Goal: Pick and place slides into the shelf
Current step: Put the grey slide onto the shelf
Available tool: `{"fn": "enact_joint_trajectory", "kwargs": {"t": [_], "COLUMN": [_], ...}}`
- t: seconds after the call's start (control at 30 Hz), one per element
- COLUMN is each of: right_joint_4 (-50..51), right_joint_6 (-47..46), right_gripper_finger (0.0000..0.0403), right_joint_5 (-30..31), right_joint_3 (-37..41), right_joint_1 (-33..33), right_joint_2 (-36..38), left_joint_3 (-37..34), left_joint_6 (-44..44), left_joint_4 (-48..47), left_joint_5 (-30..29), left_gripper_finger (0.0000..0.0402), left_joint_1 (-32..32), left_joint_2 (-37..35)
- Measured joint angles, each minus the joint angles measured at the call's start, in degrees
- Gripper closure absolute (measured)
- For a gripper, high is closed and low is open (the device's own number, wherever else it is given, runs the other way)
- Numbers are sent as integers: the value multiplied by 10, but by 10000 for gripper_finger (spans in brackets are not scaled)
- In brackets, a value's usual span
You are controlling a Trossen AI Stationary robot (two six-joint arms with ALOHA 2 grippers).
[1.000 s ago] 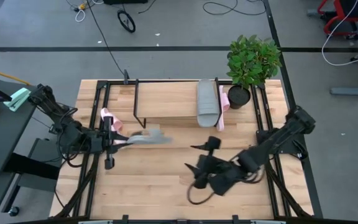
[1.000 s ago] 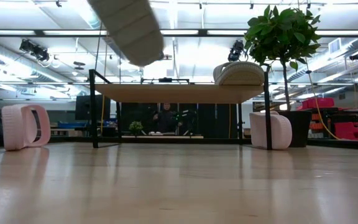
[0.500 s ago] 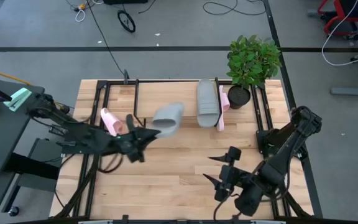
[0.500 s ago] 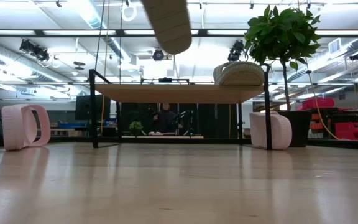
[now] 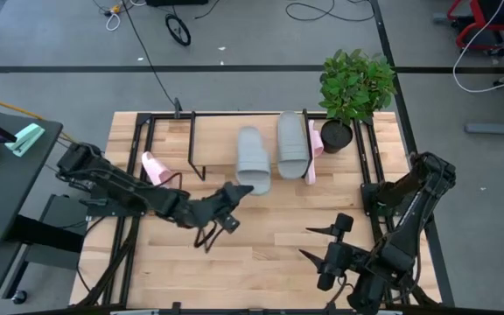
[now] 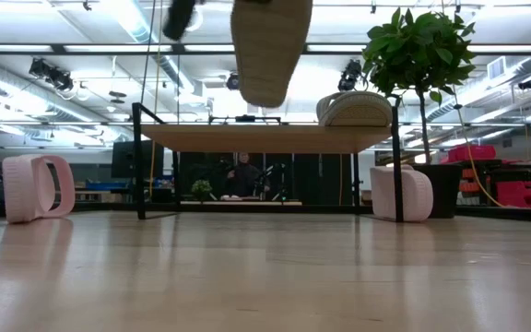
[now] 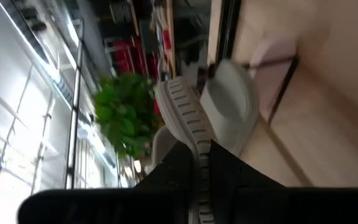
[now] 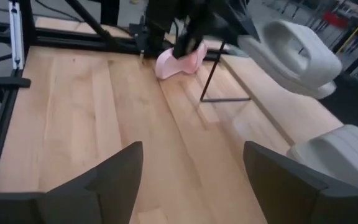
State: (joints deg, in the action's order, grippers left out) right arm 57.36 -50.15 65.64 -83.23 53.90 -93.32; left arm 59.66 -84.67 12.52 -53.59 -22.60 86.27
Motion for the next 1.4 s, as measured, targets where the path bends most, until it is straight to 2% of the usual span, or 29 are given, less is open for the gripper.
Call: {"fn": "enact_joint_trajectory", "kwargs": {"t": [0.17, 0.27, 0.57, 0.83, 0.9, 1.03, 1.1, 1.4], "right_joint_4": [0, 1, 1, 3, 4, 15, 24, 33], "right_joint_6": [-29, -46, -82, -84, -84, -84, -84, -76], "right_gripper_finger": [124, 124, 125, 125, 125, 125, 125, 124], "right_joint_5": [14, 12, 12, 23, 25, 31, 32, 36], "right_joint_3": [27, 49, 105, 121, 121, 121, 121, 121], "right_joint_1": [-2, -6, -10, -14, -17, -23, -26, -63], "right_joint_2": [0, 0, 0, 0, 0, 0, 2, 29], "left_joint_3": [0, 0, -1, -3, -27, -101, -130, -181], "left_joint_6": [-1, 6, -66, -58, -76, -116, -132, -124], "left_joint_4": [3, 13, 205, 220, 273, 440, 484, 477], "left_joint_5": [-1, 32, 124, 143, 147, 174, 195, 232], "left_gripper_finger": [369, 369, 369, 369, 369, 369, 369, 369], "left_joint_1": [28, 43, 49, 76, 89, 121, 134, 181], "left_joint_2": [13, 14, 13, 19, 19, 19, 19, 19]}}
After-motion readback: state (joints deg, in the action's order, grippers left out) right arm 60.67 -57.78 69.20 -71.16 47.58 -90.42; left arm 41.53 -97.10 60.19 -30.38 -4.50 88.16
